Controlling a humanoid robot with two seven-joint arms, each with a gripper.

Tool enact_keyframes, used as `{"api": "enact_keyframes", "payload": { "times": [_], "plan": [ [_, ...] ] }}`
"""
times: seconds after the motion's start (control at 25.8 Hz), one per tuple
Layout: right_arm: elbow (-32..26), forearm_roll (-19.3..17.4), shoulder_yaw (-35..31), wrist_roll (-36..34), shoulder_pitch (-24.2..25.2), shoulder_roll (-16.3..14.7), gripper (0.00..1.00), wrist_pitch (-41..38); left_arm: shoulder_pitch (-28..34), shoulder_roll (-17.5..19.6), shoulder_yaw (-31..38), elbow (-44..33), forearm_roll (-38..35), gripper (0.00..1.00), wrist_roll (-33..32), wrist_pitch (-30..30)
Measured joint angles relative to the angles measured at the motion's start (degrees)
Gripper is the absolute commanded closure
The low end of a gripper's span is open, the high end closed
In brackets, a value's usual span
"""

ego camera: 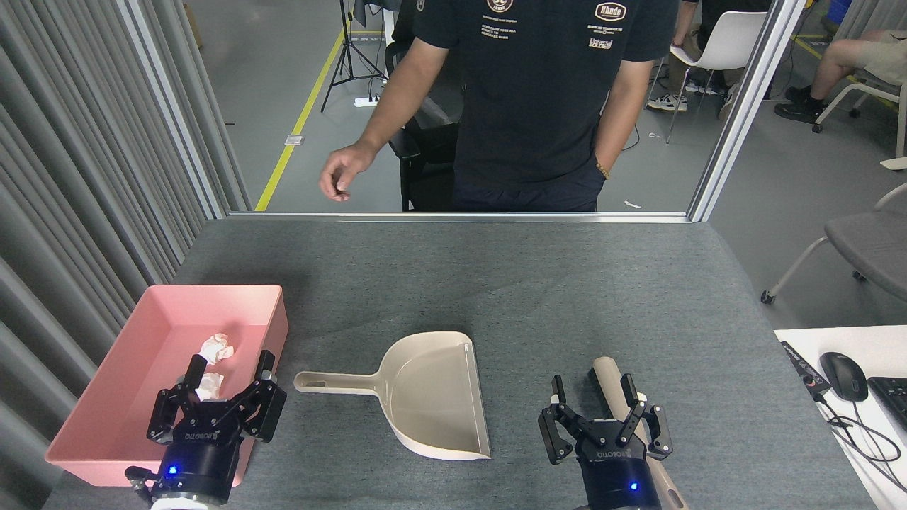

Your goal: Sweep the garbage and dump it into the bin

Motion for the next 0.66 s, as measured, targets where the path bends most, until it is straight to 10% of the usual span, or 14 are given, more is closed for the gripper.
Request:
{"api": "enact_keyframes", "payload": {
  "times": [0.66],
  "plan": [
    [5.61,0.12,0.08,0.59,-2.95,0.05,0.02,2.01,-3.23,1.62,-4.32,7.68,-0.56,0.01,-0.09,-1.52]
  ]
}}
